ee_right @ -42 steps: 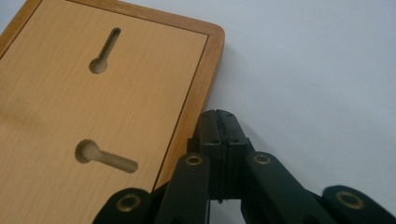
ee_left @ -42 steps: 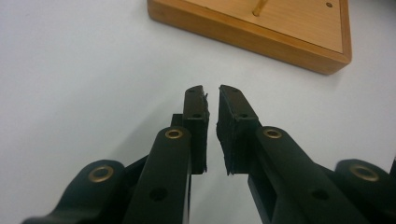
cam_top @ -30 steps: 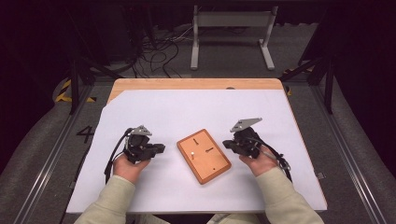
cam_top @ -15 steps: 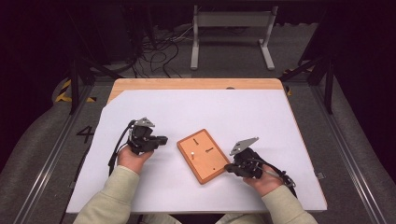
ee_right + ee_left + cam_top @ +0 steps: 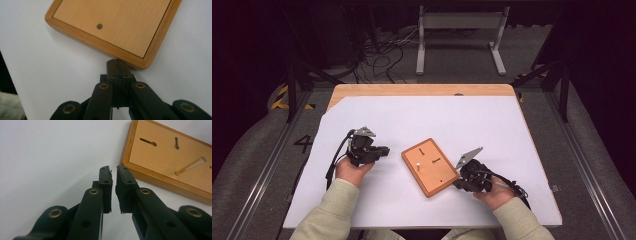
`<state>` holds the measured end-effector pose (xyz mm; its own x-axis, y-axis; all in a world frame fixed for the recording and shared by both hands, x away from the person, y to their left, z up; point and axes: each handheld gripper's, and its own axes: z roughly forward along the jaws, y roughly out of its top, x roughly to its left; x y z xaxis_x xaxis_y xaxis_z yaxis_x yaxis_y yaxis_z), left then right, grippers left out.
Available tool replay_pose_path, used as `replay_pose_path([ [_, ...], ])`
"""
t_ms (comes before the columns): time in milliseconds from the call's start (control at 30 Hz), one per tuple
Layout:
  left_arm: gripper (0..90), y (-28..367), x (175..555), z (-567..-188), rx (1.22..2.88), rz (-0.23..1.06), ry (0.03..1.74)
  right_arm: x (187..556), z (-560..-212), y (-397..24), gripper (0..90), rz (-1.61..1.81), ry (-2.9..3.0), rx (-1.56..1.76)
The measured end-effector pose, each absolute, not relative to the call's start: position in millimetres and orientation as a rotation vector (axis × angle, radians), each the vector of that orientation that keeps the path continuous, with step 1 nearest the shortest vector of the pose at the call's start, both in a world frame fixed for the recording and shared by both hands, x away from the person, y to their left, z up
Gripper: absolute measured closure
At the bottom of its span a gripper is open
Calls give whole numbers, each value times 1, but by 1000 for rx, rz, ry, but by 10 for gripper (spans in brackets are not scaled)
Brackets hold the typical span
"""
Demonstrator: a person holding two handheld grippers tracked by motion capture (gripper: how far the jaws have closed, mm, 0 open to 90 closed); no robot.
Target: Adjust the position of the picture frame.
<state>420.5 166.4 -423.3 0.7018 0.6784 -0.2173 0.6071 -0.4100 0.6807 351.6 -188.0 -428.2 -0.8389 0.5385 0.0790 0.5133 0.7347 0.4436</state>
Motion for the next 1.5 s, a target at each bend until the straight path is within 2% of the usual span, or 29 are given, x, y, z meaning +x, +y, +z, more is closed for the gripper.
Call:
replay_pose_path([
  [200,825,165,422,-425,2137,125,981,354,-430,-188,900,683,2849,884],
  [300,854,165,423,-426,2142,135,998,359,-430,-189,900,679,2805,932],
  [667,883,163,431,-433,2135,173,1062,393,-437,-182,900,776,2615,1062],
  [867,894,143,439,-445,2211,227,1077,385,-429,-196,900,832,2569,1071],
  [967,895,143,443,-449,2222,189,1080,380,-420,-209,900,891,2535,1090],
  [1167,897,140,440,-448,2267,152,1013,376,-412,-229,900,943,2496,1127],
  [1367,897,123,415,-438,2422,115,881,377,-404,-249,900,972,2447,1172],
  [1500,897,116,401,-432,2449,70,804,377,-400,-257,900,985,2424,1193],
])
